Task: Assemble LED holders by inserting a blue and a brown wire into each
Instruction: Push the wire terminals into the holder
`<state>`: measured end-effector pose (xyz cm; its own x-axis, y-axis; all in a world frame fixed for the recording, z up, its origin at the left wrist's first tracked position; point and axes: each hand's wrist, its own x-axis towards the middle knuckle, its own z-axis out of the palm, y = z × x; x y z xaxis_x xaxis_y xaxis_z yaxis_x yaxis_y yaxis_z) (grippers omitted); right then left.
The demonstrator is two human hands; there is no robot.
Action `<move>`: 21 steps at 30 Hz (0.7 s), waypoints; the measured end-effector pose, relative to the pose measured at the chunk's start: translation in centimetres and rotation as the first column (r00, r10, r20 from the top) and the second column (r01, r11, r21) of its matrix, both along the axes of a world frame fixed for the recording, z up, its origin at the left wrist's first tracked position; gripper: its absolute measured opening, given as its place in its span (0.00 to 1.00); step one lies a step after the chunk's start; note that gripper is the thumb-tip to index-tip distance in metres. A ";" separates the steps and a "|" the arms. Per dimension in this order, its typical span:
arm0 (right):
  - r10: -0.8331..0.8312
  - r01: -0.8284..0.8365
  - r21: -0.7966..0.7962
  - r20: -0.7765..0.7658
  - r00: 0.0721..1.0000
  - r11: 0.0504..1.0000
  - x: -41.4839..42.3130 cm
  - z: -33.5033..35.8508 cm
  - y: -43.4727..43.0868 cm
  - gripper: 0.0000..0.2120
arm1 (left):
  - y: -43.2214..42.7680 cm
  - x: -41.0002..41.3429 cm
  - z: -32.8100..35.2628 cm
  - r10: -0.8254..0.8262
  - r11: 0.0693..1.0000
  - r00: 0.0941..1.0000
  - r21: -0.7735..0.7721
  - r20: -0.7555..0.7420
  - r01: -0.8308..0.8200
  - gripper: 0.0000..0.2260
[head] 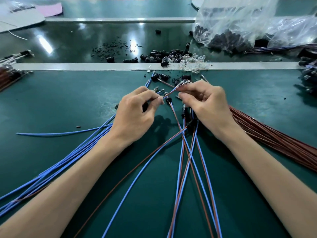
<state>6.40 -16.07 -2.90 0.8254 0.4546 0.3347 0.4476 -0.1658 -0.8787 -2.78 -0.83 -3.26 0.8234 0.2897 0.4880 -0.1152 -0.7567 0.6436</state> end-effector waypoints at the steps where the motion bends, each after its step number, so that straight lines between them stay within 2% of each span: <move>1: 0.015 -0.014 0.028 -0.018 1.000 1.000 0.0 0.0 0.0 0.10 | 0.0 0.0 -0.1 -0.011 1.000 1.000 0.004 -0.011 0.012 0.06; 9: 0.046 -0.029 0.208 -0.075 0.996 0.978 0.2 0.0 -0.2 0.06 | 0.2 0.0 -0.2 -0.059 0.998 0.998 -0.034 -0.015 0.059 0.06; 15: 0.014 -0.009 0.152 -0.028 1.000 0.988 0.0 0.0 -0.1 0.04 | 0.2 0.1 -0.3 -0.015 0.993 1.000 -0.116 0.020 0.018 0.07; 19: -0.031 0.028 0.112 0.024 0.999 0.993 -0.2 0.0 0.0 0.05 | 0.2 0.0 -0.1 0.010 0.996 1.000 -0.092 0.025 -0.007 0.06; 21: -0.043 0.037 0.091 0.065 0.997 0.995 -0.4 -0.1 0.1 0.02 | 0.0 -0.1 0.0 -0.006 0.997 1.000 -0.075 0.025 0.008 0.04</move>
<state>6.04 -16.01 -2.98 0.8168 0.3871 0.4279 0.5006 -0.1066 -0.8591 -2.91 -0.79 -3.29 0.8135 0.3205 0.4853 -0.1366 -0.7058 0.6951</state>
